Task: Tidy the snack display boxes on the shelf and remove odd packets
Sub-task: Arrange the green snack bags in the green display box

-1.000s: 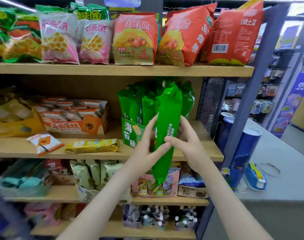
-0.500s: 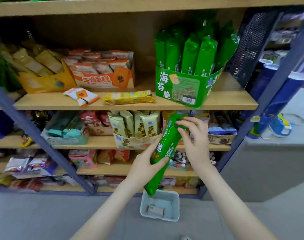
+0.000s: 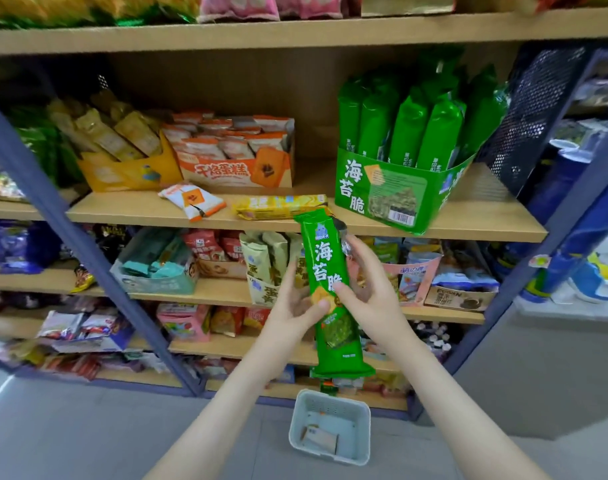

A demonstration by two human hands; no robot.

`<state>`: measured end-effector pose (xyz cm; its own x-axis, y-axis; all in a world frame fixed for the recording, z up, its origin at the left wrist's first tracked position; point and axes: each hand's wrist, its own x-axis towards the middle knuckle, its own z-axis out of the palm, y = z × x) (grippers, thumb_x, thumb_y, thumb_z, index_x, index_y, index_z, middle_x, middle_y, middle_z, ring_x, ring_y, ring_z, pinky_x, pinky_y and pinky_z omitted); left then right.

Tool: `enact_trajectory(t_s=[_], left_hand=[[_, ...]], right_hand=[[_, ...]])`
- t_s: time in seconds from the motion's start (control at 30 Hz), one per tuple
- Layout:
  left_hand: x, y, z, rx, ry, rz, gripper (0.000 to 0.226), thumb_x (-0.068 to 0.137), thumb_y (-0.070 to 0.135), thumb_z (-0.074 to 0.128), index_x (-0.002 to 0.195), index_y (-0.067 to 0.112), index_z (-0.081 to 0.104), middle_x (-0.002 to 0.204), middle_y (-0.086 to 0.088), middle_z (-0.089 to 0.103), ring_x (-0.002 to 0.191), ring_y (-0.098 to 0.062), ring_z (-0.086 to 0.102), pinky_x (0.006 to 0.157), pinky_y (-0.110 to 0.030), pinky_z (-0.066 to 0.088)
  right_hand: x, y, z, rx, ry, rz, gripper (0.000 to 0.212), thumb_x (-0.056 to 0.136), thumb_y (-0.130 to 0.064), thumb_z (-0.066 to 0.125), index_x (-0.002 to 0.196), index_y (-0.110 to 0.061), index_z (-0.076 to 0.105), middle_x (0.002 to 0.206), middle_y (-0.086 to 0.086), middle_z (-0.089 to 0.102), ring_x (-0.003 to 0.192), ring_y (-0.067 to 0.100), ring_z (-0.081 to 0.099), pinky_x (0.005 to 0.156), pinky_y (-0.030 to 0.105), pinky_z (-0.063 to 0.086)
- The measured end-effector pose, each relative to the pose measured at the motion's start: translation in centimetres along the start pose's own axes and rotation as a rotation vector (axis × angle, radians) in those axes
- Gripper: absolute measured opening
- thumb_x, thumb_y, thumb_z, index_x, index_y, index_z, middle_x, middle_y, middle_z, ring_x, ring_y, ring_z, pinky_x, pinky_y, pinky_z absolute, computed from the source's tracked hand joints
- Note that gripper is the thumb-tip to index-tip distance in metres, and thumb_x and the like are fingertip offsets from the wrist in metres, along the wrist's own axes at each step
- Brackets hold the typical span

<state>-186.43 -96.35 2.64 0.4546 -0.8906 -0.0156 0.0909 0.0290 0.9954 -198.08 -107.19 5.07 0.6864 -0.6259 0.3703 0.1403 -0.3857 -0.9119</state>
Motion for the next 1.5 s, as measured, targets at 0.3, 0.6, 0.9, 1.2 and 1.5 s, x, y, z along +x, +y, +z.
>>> enact_trajectory(t_s=[0.3, 0.6, 0.9, 1.2, 1.5], left_hand=[[4.5, 3.4, -2.5, -0.132, 0.4, -0.038, 0.057, 0.08, 0.025, 0.076, 0.13, 0.013, 0.052, 0.102, -0.002, 0.073, 0.086, -0.014, 0.071, 0.073, -0.03, 0.055], [7.3, 6.4, -14.2, -0.19, 0.878, 0.103, 0.053, 0.085, 0.025, 0.075, 0.122, 0.015, 0.039, 0.107, -0.006, 0.063, 0.098, -0.023, 0.065, 0.084, -0.042, 0.056], [12.1, 6.5, -27.2, -0.202, 1.002, 0.015, 0.086, 0.067, 0.048, 0.083, 0.13, 0.007, 0.043, 0.128, -0.019, 0.057, 0.113, -0.037, 0.061, 0.067, -0.038, 0.06], [15.5, 7.4, -27.8, 0.259, 1.05, -0.065, 0.051, 0.095, 0.044, 0.054, 0.12, 0.005, 0.033, 0.131, -0.023, 0.04, 0.111, -0.039, 0.046, 0.094, -0.044, 0.041], [15.7, 3.4, -29.3, 1.116, 0.812, 0.361, 0.058, 0.101, 0.049, 0.03, 0.134, 0.004, 0.049, 0.139, -0.026, 0.046, 0.13, -0.044, 0.039, 0.107, -0.055, 0.032]], right_hand=[[6.3, -1.3, -0.3, -0.489, -0.258, -0.056, 0.051, 0.095, -0.038, 0.056, 0.142, -0.024, 0.044, 0.139, -0.015, 0.039, 0.135, 0.005, 0.03, 0.115, 0.031, 0.025], [12.2, 1.0, 6.1, -0.933, -0.3, -0.164, 0.072, 0.097, -0.054, 0.043, 0.153, -0.034, 0.004, 0.162, -0.006, 0.001, 0.148, 0.015, -0.002, 0.116, 0.039, -0.009], [19.5, 4.4, 9.2, -1.169, -0.105, -0.045, 0.041, 0.103, -0.023, 0.038, 0.144, -0.027, 0.04, 0.149, 0.0, 0.04, 0.141, 0.022, 0.028, 0.113, 0.044, 0.012], [22.2, 6.5, 13.4, -1.2, 0.118, -0.049, 0.045, 0.092, -0.017, 0.06, 0.136, -0.014, 0.053, 0.134, 0.014, 0.056, 0.128, 0.035, 0.046, 0.112, 0.057, 0.018], [22.6, 6.6, 17.6, -1.172, 0.003, -0.194, 0.053, 0.094, -0.036, 0.04, 0.143, -0.017, 0.044, 0.148, 0.009, 0.044, 0.139, 0.026, 0.034, 0.113, 0.045, 0.003]])
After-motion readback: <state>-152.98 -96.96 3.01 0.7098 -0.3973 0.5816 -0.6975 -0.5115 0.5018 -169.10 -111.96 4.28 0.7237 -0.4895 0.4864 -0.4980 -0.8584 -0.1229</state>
